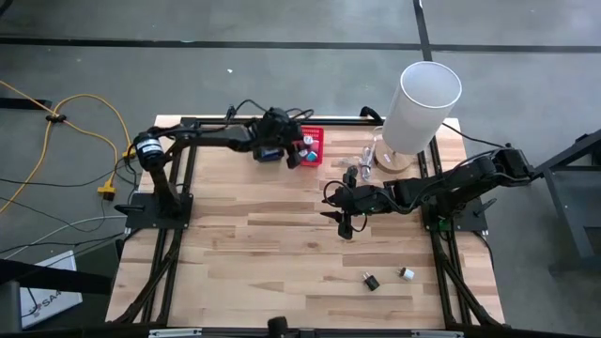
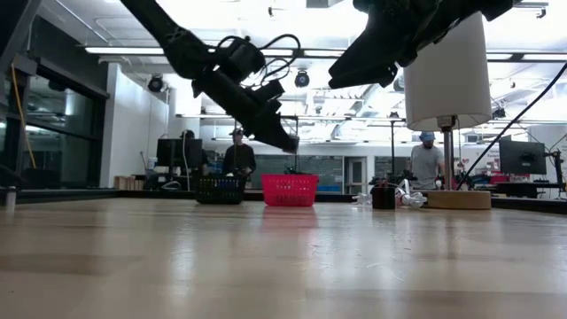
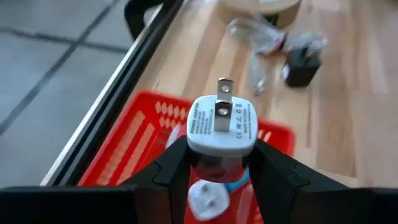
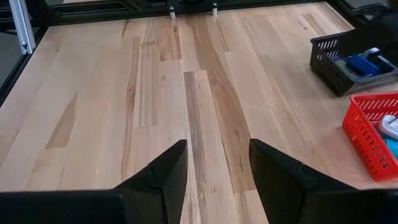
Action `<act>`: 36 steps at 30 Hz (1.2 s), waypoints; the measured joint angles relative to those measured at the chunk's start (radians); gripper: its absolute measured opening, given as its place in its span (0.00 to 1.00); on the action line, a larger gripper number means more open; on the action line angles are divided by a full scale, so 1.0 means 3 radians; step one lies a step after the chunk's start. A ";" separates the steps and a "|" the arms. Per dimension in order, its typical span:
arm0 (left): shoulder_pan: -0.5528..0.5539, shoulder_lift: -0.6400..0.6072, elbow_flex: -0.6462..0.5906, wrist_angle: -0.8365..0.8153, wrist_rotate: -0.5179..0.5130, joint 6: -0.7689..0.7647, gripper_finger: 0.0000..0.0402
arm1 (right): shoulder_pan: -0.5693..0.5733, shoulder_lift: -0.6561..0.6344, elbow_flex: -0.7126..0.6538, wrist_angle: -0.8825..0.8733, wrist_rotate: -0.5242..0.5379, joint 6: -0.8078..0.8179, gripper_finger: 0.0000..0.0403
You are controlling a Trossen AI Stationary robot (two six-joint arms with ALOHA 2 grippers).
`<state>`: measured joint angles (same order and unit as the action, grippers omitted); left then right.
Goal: Pick & Place Office items
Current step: Put the purple charger adapter into the red basket
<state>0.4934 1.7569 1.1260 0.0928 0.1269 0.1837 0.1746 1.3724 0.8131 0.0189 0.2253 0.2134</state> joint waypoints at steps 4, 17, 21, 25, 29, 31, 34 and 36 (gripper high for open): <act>0.0125 0.0000 0.0214 -0.0425 0.0002 0.0014 0.32 | 0.0000 0.0001 0.0000 0.0000 -0.0001 0.0000 0.40; 0.0281 0.0306 0.0446 -0.0631 0.0153 0.0098 0.32 | 0.0000 0.0001 -0.0001 -0.0001 0.0000 0.0001 0.40; 0.0285 0.0506 0.0723 -0.0860 0.0144 0.0105 0.32 | 0.0001 0.0001 -0.0001 -0.0001 -0.0001 0.0000 0.40; 0.0295 0.0667 0.1055 -0.1195 0.0133 0.0196 0.32 | 0.0000 0.0001 -0.0001 -0.0004 -0.0001 0.0001 0.40; 0.0346 0.0844 0.1398 -0.1604 0.0120 0.0240 0.32 | 0.0001 0.0000 -0.0001 -0.0003 0.0000 0.0001 0.40; 0.0384 0.0930 0.1496 -0.1754 0.0120 0.0243 0.32 | 0.0000 0.0001 -0.0001 -0.0003 -0.0001 0.0000 0.40; 0.0435 0.0987 0.1533 -0.1842 0.0183 0.0242 0.32 | 0.0001 0.0001 -0.0001 -0.0003 -0.0001 0.0000 0.40; 0.0460 0.1005 0.1538 -0.1842 0.0242 0.0238 0.32 | 0.0001 0.0001 -0.0001 -0.0003 -0.0001 0.0000 0.40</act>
<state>0.6314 2.0584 1.5875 -0.4599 0.1995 0.2550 0.1749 1.3727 0.8127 0.0181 0.2249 0.2136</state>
